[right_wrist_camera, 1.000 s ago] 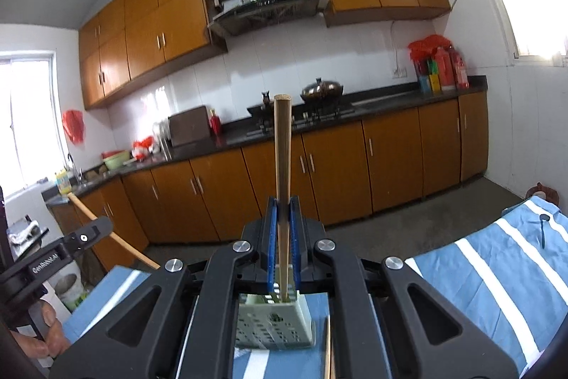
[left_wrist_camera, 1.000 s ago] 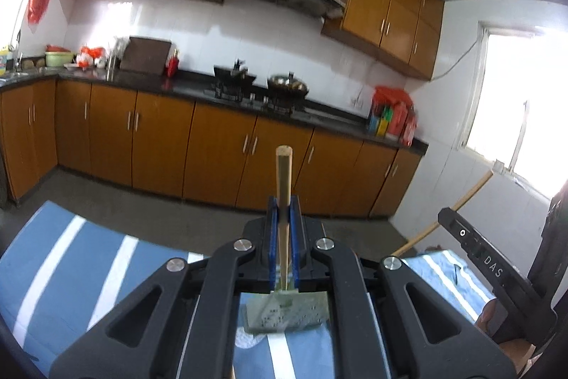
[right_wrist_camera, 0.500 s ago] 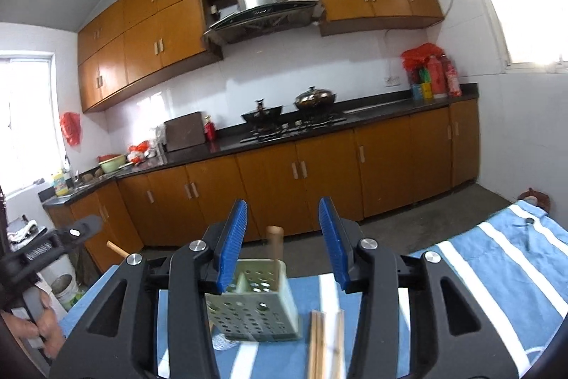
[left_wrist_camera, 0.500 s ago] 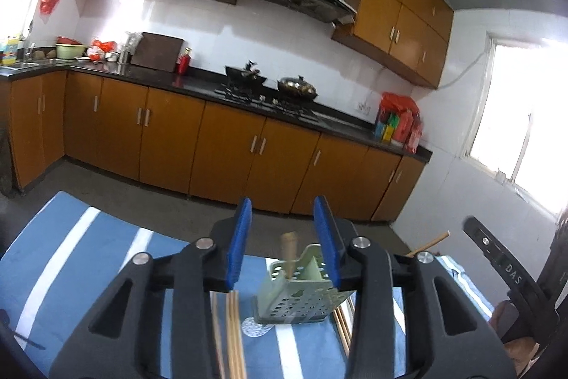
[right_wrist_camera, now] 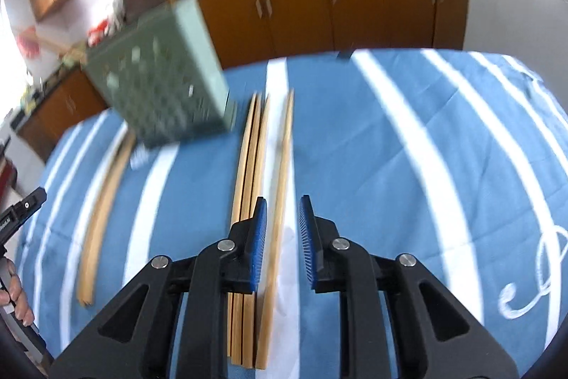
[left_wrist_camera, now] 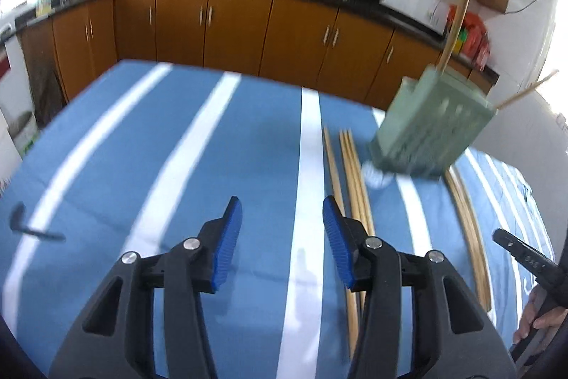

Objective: Organize utensils
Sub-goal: 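Lower both tools to the table while each grasps another wooden chopstick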

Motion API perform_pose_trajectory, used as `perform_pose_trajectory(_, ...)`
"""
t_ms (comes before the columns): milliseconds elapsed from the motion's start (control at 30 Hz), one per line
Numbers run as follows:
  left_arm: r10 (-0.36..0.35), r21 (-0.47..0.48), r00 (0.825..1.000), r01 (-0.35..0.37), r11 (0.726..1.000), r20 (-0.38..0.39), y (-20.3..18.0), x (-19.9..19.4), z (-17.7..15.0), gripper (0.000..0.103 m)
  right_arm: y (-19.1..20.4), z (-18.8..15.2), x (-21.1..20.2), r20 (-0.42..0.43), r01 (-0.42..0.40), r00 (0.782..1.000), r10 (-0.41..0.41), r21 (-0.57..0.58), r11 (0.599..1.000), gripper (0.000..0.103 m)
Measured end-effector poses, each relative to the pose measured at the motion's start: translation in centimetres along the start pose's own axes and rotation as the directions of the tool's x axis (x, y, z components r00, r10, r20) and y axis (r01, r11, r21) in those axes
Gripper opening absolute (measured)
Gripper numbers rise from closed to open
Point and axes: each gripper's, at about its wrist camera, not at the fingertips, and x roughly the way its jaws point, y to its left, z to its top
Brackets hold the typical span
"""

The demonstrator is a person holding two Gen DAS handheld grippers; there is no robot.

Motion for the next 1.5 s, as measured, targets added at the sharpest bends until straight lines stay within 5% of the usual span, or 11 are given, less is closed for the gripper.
perform_pose_trajectory(167, -0.029, 0.029, 0.999, 0.03, 0.999, -0.045, -0.8, 1.2, -1.2, 0.045, 0.6, -1.2, 1.7, -0.035, 0.05, 0.998, -0.052, -0.042, 0.998, 0.008)
perform_pose_trajectory(467, -0.093, 0.074, 0.985, 0.105, 0.992, -0.144, -4.0, 3.4, -2.1, 0.021, -0.8, -0.9, 1.2, -0.01, 0.113, 0.994, -0.113, -0.022, 0.993, 0.008)
perform_pose_trajectory(733, -0.105, 0.098, 0.981, 0.122, 0.988, -0.164, -5.0, 3.9, -2.5, 0.02, -0.7, -0.9, 1.2, -0.002, 0.112, 0.994, -0.112, -0.028, 0.993, 0.008)
perform_pose_trajectory(1100, 0.026, 0.188, 0.99, 0.001, 0.982, -0.139, -5.5, 4.4, -2.5, 0.008, 0.1, -1.4, 1.1, -0.001, 0.106, 0.994, -0.107, -0.063, 0.992, 0.008)
perform_pose_trajectory(1500, 0.066, 0.115, 0.991, -0.052, 0.992, -0.113, -1.1, 5.3, -0.4, 0.009, -1.5, -0.2, 1.8, 0.004, 0.144, 0.99, -0.144, -0.032, 0.989, 0.008)
